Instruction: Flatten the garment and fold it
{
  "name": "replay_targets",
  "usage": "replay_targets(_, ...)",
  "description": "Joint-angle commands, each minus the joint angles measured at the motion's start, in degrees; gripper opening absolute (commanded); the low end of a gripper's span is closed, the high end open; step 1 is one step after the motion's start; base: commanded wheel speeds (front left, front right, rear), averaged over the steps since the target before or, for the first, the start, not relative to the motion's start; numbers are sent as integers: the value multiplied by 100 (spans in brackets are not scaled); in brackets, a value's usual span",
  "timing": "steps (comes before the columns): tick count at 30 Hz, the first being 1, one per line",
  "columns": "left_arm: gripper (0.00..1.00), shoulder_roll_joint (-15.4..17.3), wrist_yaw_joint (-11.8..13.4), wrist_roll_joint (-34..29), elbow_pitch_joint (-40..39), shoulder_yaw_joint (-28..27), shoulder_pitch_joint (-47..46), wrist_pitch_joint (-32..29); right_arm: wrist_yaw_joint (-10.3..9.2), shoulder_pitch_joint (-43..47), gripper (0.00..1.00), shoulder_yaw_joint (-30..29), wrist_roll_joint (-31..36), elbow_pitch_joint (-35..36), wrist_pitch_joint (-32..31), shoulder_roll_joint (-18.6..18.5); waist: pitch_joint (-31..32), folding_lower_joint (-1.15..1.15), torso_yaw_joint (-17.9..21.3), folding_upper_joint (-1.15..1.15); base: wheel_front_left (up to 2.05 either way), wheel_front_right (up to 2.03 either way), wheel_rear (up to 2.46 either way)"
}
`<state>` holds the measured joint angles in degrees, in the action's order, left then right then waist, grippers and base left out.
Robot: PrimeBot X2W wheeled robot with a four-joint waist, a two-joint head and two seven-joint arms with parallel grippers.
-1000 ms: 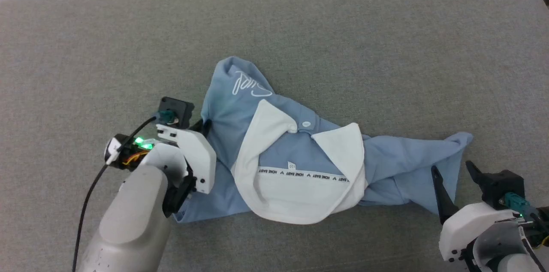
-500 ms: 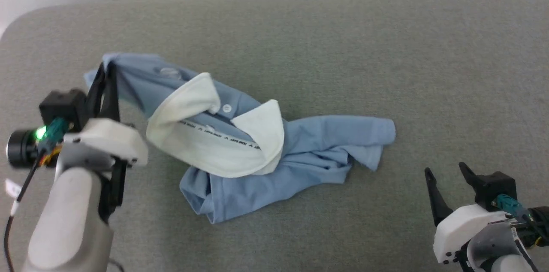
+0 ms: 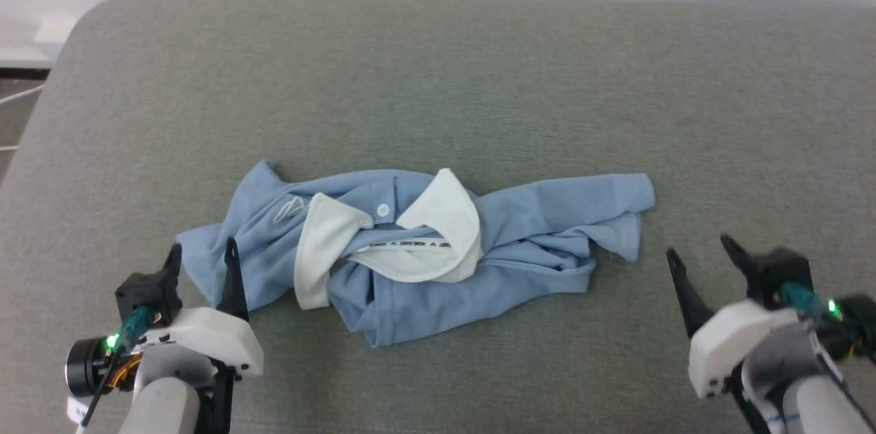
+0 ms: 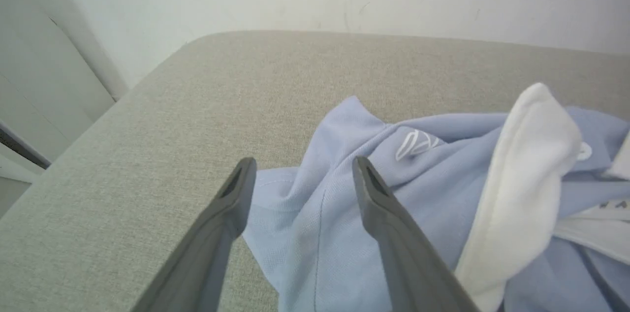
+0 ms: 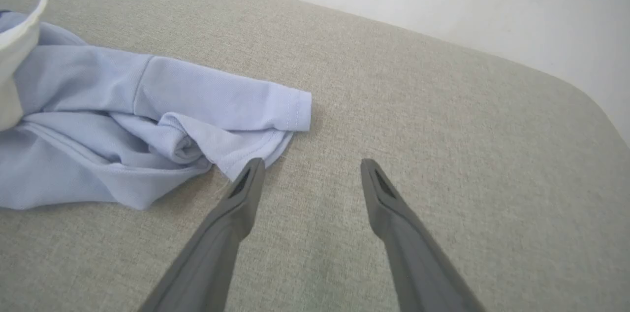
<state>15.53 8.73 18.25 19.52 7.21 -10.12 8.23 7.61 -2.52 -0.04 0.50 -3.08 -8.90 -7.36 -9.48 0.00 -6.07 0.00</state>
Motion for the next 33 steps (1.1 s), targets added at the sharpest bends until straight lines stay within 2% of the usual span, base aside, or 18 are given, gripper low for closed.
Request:
replay_targets(1, 100, -28, 49, 19, -33, -34, -75, 156, -12, -178, 100, 47, -56, 4, -39, -60, 3, 0, -127, 0, 0, 0, 0)
replay_targets(5, 100, -154, 1, -13, -231, -47, -60, 569, -12, -664, 100, 298, -209, -230, -464, -467, -15, 0, -365, 0, 0, 0, 0)
replay_targets(10, 100, -340, -28, -55, -469, -40, 70, 660, -12, -1284, 100, 833, -532, -929, -1377, -1098, -112, 0, -715, 0, 0, 0, 0)
replay_targets(13, 100, -428, -62, -79, -527, -5, 133, 670, -12, -1680, 100, 1153, -768, -1305, -1632, -1395, -180, 0, -898, 0, 0, 0, 0)
replay_targets(19, 100, -544, -102, -120, -531, 9, 193, 674, -12, -2256, 100, 1279, -1012, -2030, -1836, -1517, -311, 0, -1166, 0, 0, 0, 0)
replay_targets(26, 100, -637, -180, -154, -456, -8, 133, 675, -12, -2443, 100, 1478, -1054, -2711, -2105, -1496, -414, 0, -1287, 0, 0, 0, 0)
replay_targets(27, 100, -650, -185, -159, -443, -16, 123, 675, -12, -2457, 46, 1490, -1087, -2756, -2088, -1489, -417, 0, -1289, 0, 0, 0, 0)
replay_targets(28, 100, -664, -190, -164, -428, -25, 113, 676, -12, -2473, 0, 1495, -1122, -2795, -2058, -1483, -411, 0, -1284, 0, 0, 0, 0)
replay_targets(33, 100, -701, -219, -186, -339, -97, 115, 676, -12, -2667, 0, 1471, -1173, -2797, -1596, -1588, -270, 0, -1170, 0, 0, 0, 0)
